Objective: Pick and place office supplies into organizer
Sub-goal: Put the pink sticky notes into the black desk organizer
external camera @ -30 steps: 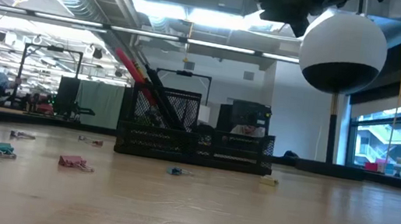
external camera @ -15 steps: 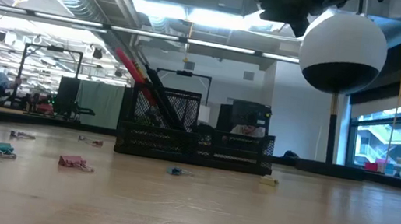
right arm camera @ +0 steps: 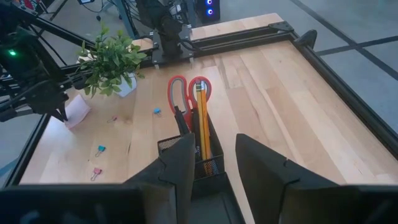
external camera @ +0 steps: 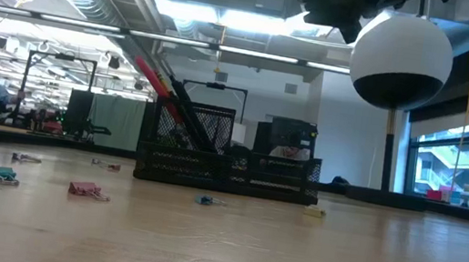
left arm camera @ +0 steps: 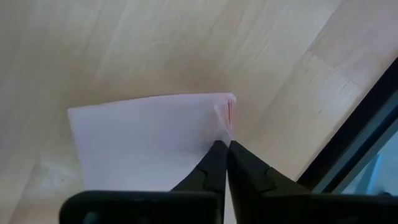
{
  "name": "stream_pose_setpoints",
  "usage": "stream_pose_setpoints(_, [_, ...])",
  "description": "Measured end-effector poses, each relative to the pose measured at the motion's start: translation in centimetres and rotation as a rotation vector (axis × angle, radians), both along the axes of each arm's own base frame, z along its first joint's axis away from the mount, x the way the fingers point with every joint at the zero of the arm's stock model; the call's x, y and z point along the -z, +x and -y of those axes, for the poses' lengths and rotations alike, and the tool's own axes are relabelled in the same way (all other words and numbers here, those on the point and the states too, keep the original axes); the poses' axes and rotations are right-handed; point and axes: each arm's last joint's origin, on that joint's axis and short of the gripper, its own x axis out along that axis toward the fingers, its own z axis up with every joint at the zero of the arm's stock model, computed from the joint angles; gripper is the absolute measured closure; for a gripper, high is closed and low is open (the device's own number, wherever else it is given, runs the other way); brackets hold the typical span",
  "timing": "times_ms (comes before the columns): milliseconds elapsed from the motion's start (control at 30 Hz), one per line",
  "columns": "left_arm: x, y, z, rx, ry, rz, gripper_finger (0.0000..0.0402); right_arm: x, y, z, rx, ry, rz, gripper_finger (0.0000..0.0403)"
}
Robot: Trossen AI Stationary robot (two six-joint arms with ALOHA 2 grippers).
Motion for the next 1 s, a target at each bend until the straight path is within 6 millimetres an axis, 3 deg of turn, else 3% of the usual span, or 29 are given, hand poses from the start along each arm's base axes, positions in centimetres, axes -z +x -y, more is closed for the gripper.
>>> stream_pose_setpoints(367, [-0.1, 0.1, 0.1, 0.006, -0.004, 0.000, 0.0399, 0.0, 0.0, 0.0, 0.000, 0.000, 0.000, 0.0281])
stream_pose_setpoints(800, [-2.9, 0.7, 0.9, 0.025, 0.020, -0.012, 0.0400, 0.0, 0.0, 0.0, -0.001, -0.003, 0.000, 0.0281])
stream_pose_setpoints(1000, [-3.2, 0.6, 0.7, 0.037, 0.055, -0.020, 0.0400, 0.0, 0.0, 0.0, 0.000, -0.002, 0.000, 0.0281])
